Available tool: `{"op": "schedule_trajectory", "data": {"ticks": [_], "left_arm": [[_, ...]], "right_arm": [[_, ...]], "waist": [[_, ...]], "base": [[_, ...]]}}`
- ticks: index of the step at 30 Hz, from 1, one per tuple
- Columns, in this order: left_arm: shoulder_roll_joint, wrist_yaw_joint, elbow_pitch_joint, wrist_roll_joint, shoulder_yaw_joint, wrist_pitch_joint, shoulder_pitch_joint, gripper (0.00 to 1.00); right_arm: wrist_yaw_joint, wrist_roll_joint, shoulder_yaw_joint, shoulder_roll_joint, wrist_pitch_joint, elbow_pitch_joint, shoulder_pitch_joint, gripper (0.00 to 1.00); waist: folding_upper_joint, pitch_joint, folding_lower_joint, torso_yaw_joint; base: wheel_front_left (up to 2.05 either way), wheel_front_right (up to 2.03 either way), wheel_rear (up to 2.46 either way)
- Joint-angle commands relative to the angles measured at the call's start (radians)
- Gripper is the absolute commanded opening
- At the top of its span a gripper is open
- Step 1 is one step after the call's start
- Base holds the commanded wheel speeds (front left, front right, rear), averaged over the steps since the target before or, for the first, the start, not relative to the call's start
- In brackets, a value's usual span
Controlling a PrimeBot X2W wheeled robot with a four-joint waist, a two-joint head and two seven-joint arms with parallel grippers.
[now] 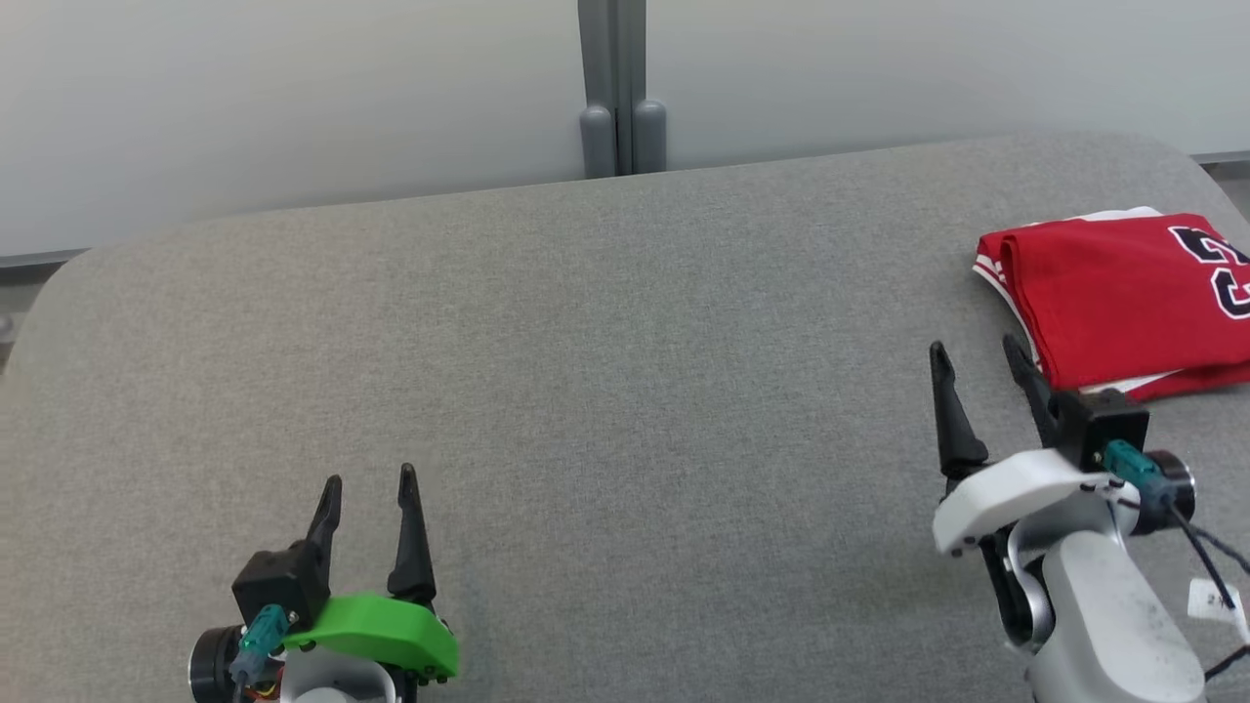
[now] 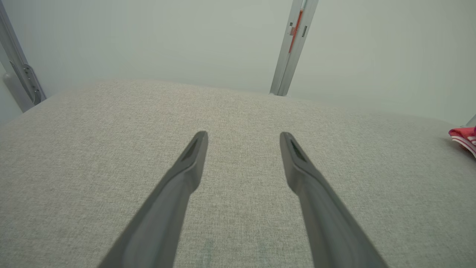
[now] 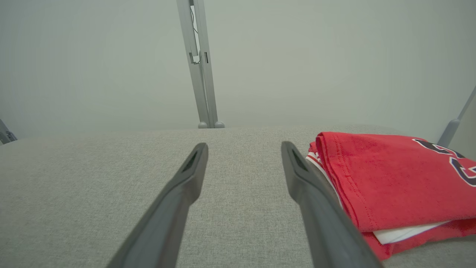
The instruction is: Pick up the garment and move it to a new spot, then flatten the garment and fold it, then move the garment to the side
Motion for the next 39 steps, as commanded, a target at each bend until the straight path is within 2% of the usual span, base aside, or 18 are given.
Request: {"op": "schedule_trajectory", "data": {"ticks": [1, 7, 14, 39], "left_arm": [[-0.006, 0.002, -0.007, 0.010, -0.003, -0.003, 0.021, 1.00], [-0.013, 0.009, -0.033, 0.020, 0.001, -0.003, 0.066, 1.00], [-0.017, 0.023, -0.038, 0.029, 0.007, -0.003, 0.092, 1.00], [-0.020, 0.034, -0.050, 0.058, 0.031, -0.003, 0.101, 1.00]], "right_arm": [[-0.002, -0.007, -0.005, 0.020, -0.002, -0.029, 0.043, 1.00], [-0.002, -0.039, -0.008, 0.060, 0.007, -0.114, 0.176, 1.00], [-0.002, 0.032, 0.027, 0.062, 0.016, -0.148, 0.239, 1.00], [-0.002, 0.037, 0.037, 0.063, 0.036, -0.188, 0.255, 1.00]], "waist": [[0.0000, -0.025, 0.0001, 0.024], [0.0000, -0.041, 0.0001, 0.042], [0.0000, -0.052, 0.0001, 0.054], [0.0000, -0.054, 0.0001, 0.051]], "base": [[0.00, 0.00, 0.00], [0.00, 0.00, 0.00], [0.00, 0.00, 0.00], [0.00, 0.00, 0.00]]}}
